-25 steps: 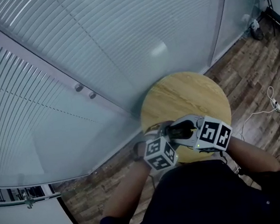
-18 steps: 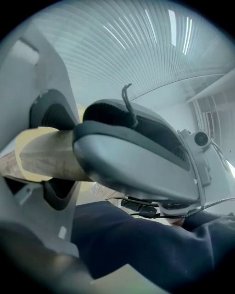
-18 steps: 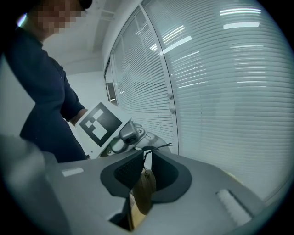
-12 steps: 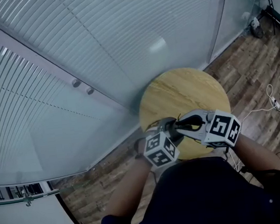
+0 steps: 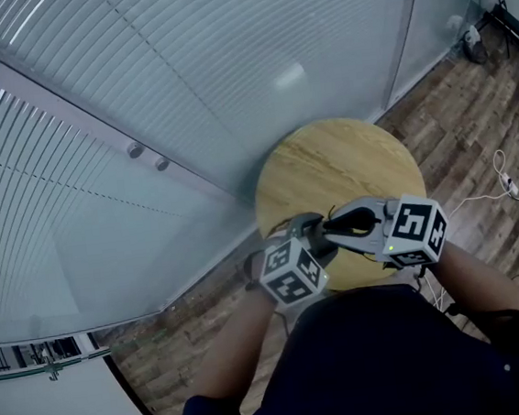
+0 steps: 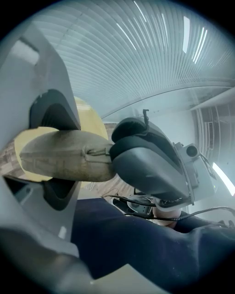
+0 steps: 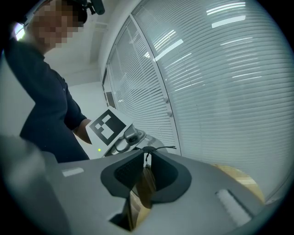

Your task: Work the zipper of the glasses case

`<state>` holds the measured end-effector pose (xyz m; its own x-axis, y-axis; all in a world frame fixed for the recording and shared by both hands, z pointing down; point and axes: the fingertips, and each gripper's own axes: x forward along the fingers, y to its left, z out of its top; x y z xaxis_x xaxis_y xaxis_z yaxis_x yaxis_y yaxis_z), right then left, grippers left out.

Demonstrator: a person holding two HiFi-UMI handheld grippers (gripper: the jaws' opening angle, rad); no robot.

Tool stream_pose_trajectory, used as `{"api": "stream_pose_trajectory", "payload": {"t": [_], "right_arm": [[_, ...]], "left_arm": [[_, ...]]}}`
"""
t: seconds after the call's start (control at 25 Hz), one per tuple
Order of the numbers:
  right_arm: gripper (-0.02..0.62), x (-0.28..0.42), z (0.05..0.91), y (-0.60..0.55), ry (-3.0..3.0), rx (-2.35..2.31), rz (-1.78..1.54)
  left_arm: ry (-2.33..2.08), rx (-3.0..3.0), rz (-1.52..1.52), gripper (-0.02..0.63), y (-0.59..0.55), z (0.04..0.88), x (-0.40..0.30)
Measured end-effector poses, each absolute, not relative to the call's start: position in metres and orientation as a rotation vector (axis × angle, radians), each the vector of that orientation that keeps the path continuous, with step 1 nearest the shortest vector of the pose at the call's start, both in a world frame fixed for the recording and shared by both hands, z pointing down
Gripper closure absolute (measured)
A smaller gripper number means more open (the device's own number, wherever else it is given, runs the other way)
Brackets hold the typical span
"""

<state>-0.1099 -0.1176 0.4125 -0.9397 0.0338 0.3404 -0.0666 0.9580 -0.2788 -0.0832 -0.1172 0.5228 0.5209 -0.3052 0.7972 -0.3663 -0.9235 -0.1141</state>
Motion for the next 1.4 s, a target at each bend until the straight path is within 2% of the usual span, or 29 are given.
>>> {"api": "stream_pose_trajectory", "payload": {"t": [0.16,0.28,0.56,0.76,1.04,1.4], "right_arm": [[0.538,-0.112,0.411,-0.115,-2.794,-0.006,0.481],[0.578,-0.113,0.405,-0.115,-2.833,-0.002,0.495],[0.584,-0.106,0.388,-0.117,-2.939,-0.017,0.409],[0.586,-0.101,0.373,-0.122,-3.009,-0.042,0.474],[0.586,-0.097,0.359,-0.140,-3.088,-0.019,0.571],[0.586,-0.087,0.328,-0.148,-3.278,-0.050,0.593]], "left_arm": [[-0.587,2.672,1.377,0.311,-0.116,0.521,-0.086],[-0.544,2.653,1.259,0.313,-0.110,0.517,-0.083],[-0.495,2.637,0.950,0.315,-0.107,0.492,-0.071],[-0.486,2.649,0.866,0.316,-0.109,0.479,-0.070],[-0.485,2.613,0.601,0.317,-0.118,0.458,-0.079],[-0.320,2.538,0.031,0.318,-0.118,0.412,-0.083]]}}
